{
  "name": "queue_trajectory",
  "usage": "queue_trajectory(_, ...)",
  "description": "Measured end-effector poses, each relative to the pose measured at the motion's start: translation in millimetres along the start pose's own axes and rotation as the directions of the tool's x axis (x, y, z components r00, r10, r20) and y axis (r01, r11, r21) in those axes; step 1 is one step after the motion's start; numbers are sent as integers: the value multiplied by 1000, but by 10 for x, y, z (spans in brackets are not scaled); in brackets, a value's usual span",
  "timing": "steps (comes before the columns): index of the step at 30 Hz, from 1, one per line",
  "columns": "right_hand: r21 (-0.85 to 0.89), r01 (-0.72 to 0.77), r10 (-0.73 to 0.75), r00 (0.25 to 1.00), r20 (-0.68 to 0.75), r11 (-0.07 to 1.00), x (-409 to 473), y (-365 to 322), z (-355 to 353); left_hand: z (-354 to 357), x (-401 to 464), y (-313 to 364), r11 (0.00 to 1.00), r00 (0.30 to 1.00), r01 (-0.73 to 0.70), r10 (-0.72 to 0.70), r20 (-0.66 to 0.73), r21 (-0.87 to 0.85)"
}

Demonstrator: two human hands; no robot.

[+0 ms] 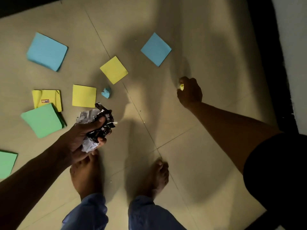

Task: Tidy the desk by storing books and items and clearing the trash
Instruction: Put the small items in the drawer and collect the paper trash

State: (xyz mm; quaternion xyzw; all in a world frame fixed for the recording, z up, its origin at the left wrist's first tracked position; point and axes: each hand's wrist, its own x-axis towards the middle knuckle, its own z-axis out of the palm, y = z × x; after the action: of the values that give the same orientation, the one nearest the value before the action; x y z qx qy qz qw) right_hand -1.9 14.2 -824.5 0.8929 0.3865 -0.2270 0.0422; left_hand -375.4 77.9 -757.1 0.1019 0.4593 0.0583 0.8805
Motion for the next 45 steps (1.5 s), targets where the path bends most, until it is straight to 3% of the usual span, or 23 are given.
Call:
queue_trajectory(7, -48, 7, -9, 999, -49, 999, 85, 38, 106, 0, 83, 23, 1000, 1000, 0, 0, -1, -1)
queue_trajectory(12, 132, 68, -59, 996, -71, 989, -41, -166, 100, 12, 19, 28, 999, 999, 2, -1, 33, -38)
queue_trajectory(16, 275, 192, -201, 979, 7, 942, -264, -560, 177, 5, -61, 48, 996, 999, -13, 17, 48, -84)
queue_trajectory(22, 272, 469, -493, 870, 23, 840, -599, -1306, 299, -67, -225, 139, 996, 997, -53, 56, 45, -77)
queue_trajectory(27, 216, 605, -624, 781, 26, 766, -676, -1765, 480, -179, -385, 138, 992, 997, -81, 80, -8, -102)
queue_trajectory(39, 61, 655, -658, 747, 92, 753, -792, -1999, 687, -366, -631, -2, 978, 989, -115, 96, -116, -175)
queue_trajectory(45, 246, 536, -562, 825, 49, 808, -1059, -2154, 87, -88, -953, 123, 969, 985, -146, 123, -123, -198)
